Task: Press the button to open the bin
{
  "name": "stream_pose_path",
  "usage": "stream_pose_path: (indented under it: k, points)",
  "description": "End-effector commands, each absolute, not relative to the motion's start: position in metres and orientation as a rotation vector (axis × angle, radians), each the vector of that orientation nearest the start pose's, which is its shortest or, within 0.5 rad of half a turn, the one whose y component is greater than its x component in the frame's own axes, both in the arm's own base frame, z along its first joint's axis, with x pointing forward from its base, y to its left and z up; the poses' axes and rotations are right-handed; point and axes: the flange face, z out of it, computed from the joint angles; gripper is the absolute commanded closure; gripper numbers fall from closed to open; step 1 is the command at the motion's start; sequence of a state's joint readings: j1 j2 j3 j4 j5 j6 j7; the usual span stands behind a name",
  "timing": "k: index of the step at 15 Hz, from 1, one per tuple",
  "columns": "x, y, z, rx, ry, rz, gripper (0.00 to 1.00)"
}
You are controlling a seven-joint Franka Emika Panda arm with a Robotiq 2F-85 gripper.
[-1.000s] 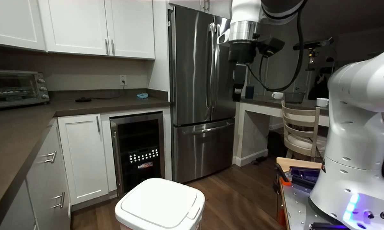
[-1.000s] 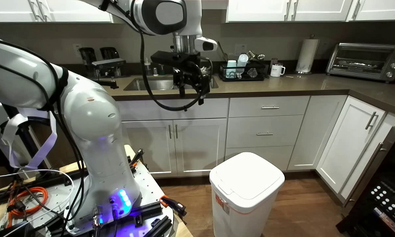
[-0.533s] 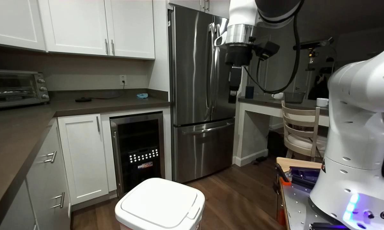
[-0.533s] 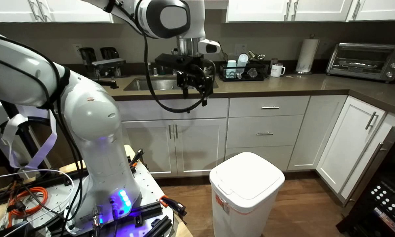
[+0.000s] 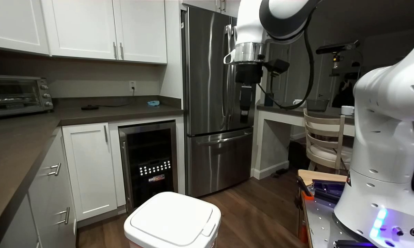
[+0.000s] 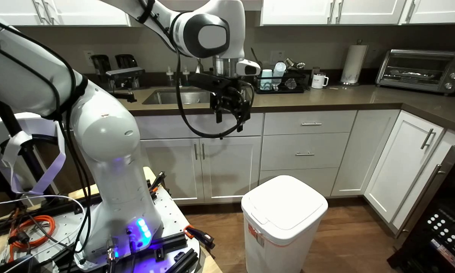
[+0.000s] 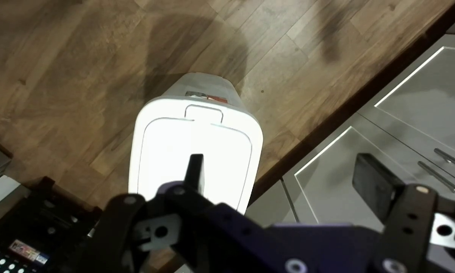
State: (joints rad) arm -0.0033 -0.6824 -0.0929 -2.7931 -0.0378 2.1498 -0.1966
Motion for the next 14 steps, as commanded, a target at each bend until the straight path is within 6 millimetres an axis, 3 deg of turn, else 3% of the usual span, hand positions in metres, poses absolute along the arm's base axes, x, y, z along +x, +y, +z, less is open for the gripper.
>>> stream_pose_path:
  k: [1,6,10,14]
  points:
    - [0.343,-0.030,0.390,-3.115,-0.234,-0.141,0.00]
    - [0.372,-0.032,0.353,-3.130,-0.255,-0.251,0.00]
    - [0.388,-0.036,0.295,-3.139,-0.256,-0.231,0.00]
    - [0.390,-0.040,0.230,-3.147,-0.253,-0.198,0.00]
